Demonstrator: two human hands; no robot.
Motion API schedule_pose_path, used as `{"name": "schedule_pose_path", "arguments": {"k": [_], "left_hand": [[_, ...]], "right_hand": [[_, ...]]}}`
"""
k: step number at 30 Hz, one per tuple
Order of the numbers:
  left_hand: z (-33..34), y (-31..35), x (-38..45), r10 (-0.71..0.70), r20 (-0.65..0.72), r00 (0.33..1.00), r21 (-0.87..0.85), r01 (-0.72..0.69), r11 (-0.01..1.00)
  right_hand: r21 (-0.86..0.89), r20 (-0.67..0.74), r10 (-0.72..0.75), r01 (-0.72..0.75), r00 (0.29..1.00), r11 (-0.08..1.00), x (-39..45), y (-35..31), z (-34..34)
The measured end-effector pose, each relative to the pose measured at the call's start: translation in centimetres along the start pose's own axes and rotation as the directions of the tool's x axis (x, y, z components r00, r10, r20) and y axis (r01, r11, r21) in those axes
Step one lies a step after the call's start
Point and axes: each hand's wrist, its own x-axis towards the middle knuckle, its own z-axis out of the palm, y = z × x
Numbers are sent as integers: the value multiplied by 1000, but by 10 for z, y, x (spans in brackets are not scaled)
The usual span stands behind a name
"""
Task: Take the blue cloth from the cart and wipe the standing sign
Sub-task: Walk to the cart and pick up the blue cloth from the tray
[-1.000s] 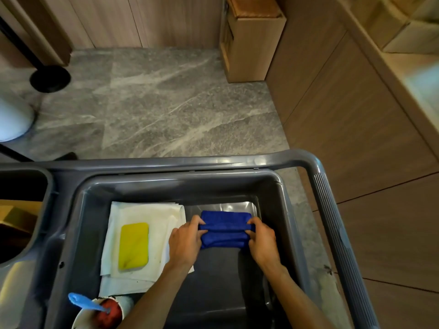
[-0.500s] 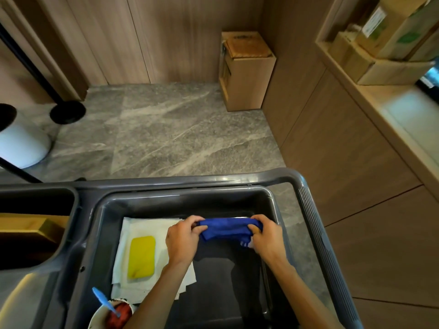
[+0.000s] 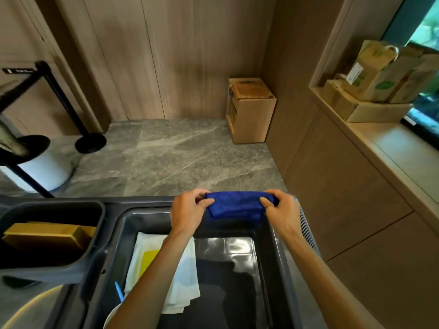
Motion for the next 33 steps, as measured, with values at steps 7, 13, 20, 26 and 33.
{"name": "schedule_pose_path", "arguments": {"k": [7, 13, 20, 26, 33], "left_hand": [[-40, 64, 19, 80, -65, 995, -8, -81, 997], [-67, 110, 30, 159, -155, 975, -5, -162, 987], [-81, 130, 26, 155, -198, 968, -20, -162, 987], [-87, 126, 11, 106, -255, 961, 50, -96, 994], [-113, 103, -16, -10, -369, 930, 71, 38, 997]], "right_hand": [[70, -19, -130, 131, 991, 989, 22, -61, -38], [101, -41, -226, 229, 973, 968, 42, -101, -64], [125, -10, -277, 276, 961, 953, 50, -121, -76], [72, 35, -332, 329, 943, 942, 48, -127, -66], [99, 132, -350, 339, 927, 935, 45, -141, -34]]}}
